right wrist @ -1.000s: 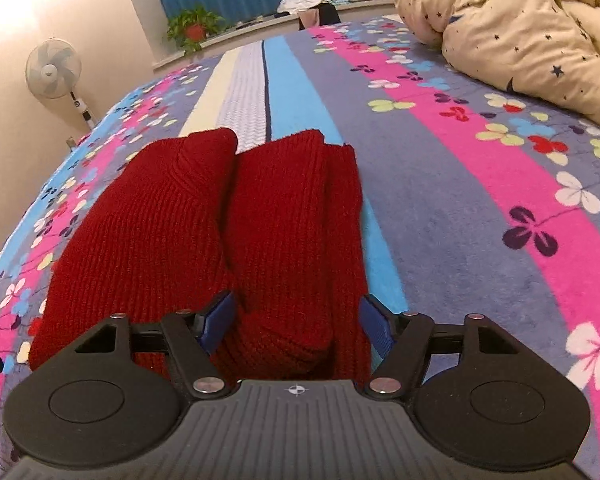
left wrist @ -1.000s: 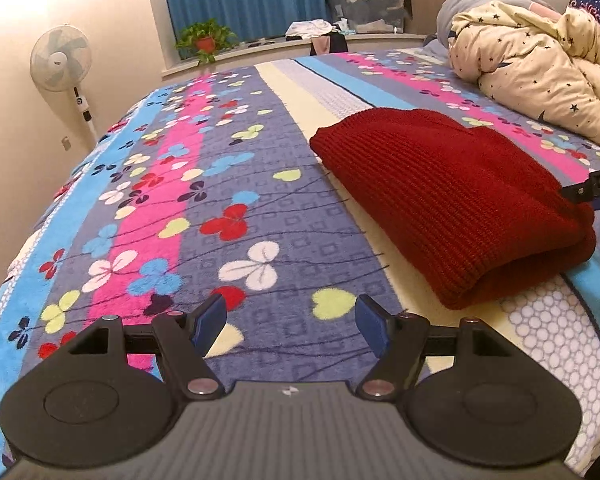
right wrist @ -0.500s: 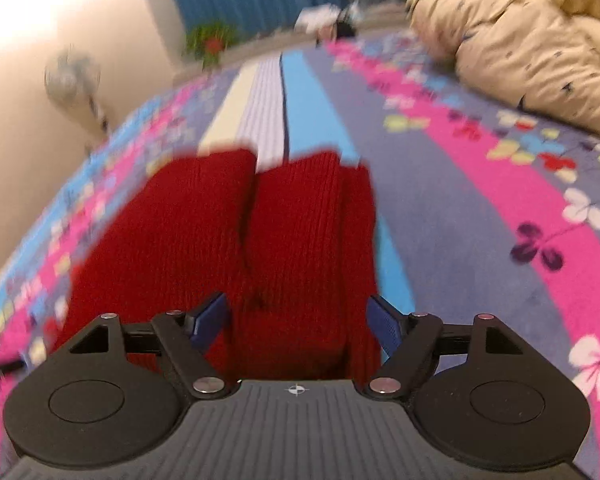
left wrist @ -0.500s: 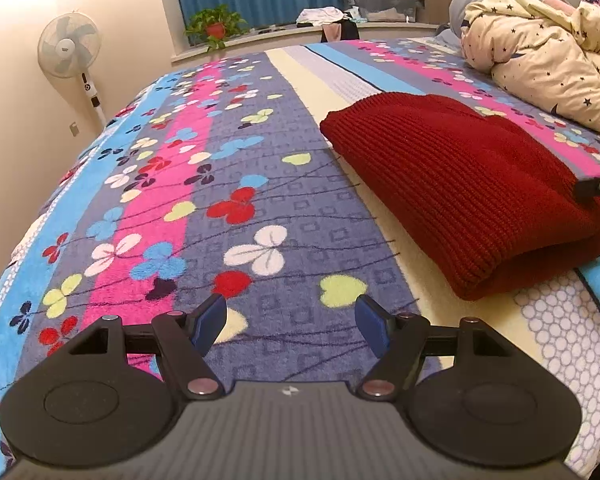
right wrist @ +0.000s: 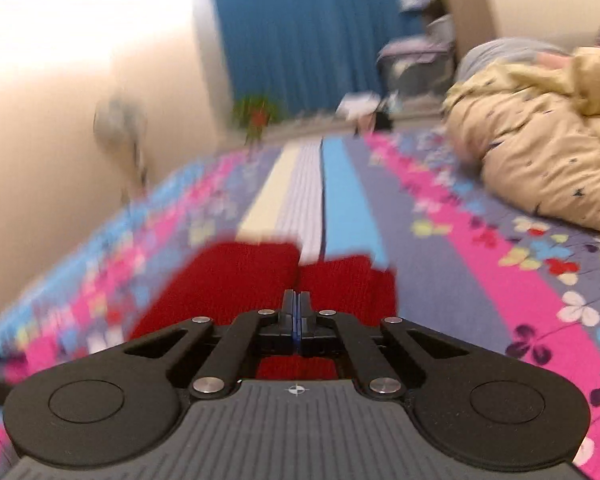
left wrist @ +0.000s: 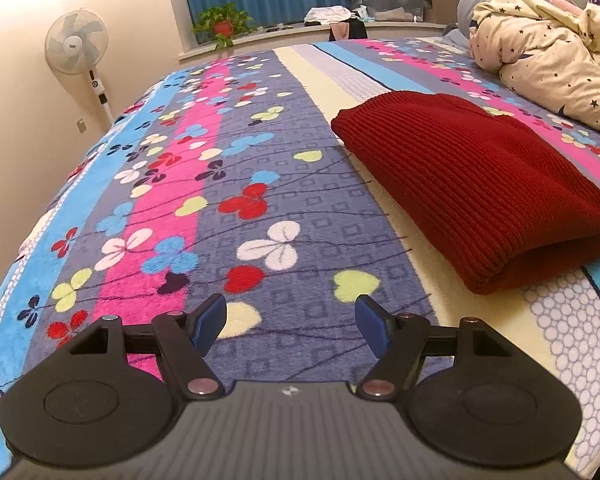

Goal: Fold small clothes

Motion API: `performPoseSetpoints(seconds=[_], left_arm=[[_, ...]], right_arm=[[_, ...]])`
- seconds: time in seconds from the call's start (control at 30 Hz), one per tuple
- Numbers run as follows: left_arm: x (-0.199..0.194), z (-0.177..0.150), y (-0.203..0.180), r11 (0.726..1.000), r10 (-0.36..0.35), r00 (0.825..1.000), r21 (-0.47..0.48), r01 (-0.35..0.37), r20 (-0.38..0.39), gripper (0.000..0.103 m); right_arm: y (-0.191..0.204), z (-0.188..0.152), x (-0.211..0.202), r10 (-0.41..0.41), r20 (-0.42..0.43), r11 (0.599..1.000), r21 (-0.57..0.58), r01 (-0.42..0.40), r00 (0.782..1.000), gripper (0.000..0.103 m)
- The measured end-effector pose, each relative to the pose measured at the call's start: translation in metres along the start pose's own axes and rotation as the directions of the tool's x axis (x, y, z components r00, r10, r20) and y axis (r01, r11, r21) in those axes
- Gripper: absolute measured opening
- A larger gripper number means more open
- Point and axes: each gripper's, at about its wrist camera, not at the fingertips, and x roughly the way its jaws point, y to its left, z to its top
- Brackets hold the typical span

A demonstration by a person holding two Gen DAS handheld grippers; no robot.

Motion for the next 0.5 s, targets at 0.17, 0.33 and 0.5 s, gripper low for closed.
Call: performPoseSetpoints(seconds=[0.17,0.33,0.5], left_arm=[[0.005,0.000,-0.006,1.000,0.004,1.000,0.011,-0.004,-0.015,0.076],[0.005,0.001,-0.013,1.000,-0.002,1.000,0.025,0.003,-0.010,0.076],[0.007,-0.002,-0.015,0.999,0.010,1.000,0.052,-0.009,-0.014,0.076]], right_arm=[[-0.026,-0.009,0.021,-0.043,-0.155,0.994,0.093,0.058,0.987,0.006],[-0.004,-0.015,0.024,-0.008,-0.138,1.000,0.002,0.008,0.990,0.077],[0.012,-0.027,0.051,0.002,-0.224,1.000,-0.020,-0.007,0.975,0.077]])
